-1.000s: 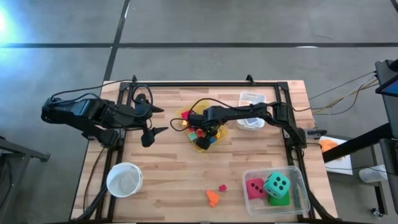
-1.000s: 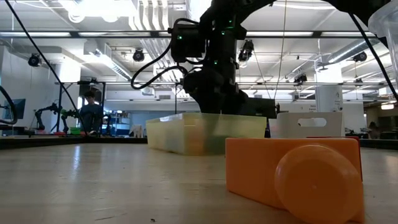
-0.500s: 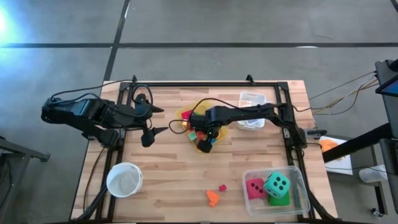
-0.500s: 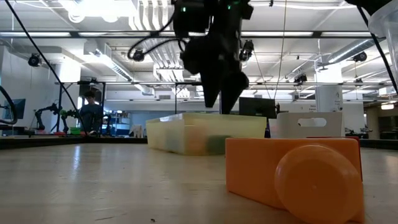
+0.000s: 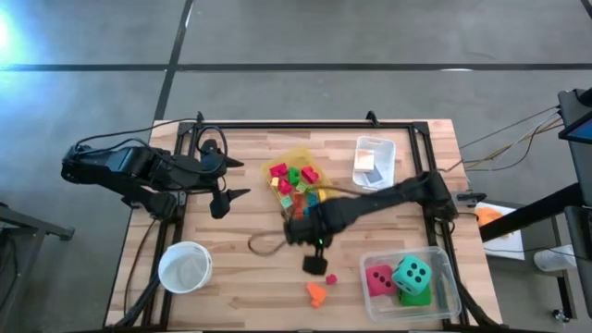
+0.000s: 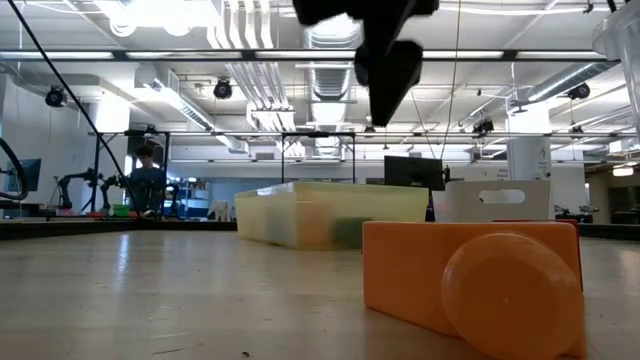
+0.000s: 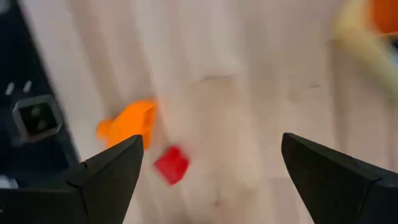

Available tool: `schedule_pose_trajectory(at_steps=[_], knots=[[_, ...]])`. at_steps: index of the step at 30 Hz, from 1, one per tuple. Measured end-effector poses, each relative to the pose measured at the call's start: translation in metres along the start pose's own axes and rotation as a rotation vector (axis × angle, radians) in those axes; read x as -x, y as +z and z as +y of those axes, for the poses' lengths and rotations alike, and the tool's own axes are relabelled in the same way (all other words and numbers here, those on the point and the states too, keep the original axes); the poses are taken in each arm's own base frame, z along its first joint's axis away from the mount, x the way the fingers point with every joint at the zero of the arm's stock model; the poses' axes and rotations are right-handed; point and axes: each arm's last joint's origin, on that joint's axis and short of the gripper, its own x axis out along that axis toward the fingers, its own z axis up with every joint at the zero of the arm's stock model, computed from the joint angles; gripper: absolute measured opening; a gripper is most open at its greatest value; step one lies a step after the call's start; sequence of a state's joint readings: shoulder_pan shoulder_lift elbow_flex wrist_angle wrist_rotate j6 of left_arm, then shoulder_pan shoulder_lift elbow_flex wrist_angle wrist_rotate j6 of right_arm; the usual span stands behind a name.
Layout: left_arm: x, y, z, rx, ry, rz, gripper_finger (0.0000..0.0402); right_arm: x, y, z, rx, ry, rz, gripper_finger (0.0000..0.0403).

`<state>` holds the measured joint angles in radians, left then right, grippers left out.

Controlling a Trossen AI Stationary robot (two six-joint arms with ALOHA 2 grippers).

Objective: Pick & Place Toys
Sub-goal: Put the red game piece into the yellow bin

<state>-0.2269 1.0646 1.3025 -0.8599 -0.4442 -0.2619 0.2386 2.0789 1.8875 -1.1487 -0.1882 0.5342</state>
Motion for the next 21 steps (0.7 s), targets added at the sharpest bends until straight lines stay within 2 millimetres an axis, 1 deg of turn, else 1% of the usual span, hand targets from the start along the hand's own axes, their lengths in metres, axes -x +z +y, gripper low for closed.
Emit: schedule_pose_trajectory(at_steps=[6,10,13,16,21], knots=[[0.000,0.000,0.000,0.000,0.000,0.000,0.0351,-0.009,-0.033,0.050,0.174,0.014,0.019,0.0374],[0.000,0.000,0.000,0.000,0.000,0.000,0.0351,-0.020,-0.056,0.073,0.268,-0.062,-0.011,0.0374],[0.000,0.000,0.000,0.000,0.000,0.000,0.0351,-0.029,-0.070,0.084,0.351,-0.105,-0.029,0.0374],[0.000,0.000,0.000,0.000,0.000,0.000,0.0351,-0.037,-0.080,0.091,0.379,-0.120,-0.025,0.0374],[0.000,0.000,0.000,0.000,0.000,0.000,0.0351,-0.050,-0.082,0.093,0.387,-0.128,-0.016,0.0374]])
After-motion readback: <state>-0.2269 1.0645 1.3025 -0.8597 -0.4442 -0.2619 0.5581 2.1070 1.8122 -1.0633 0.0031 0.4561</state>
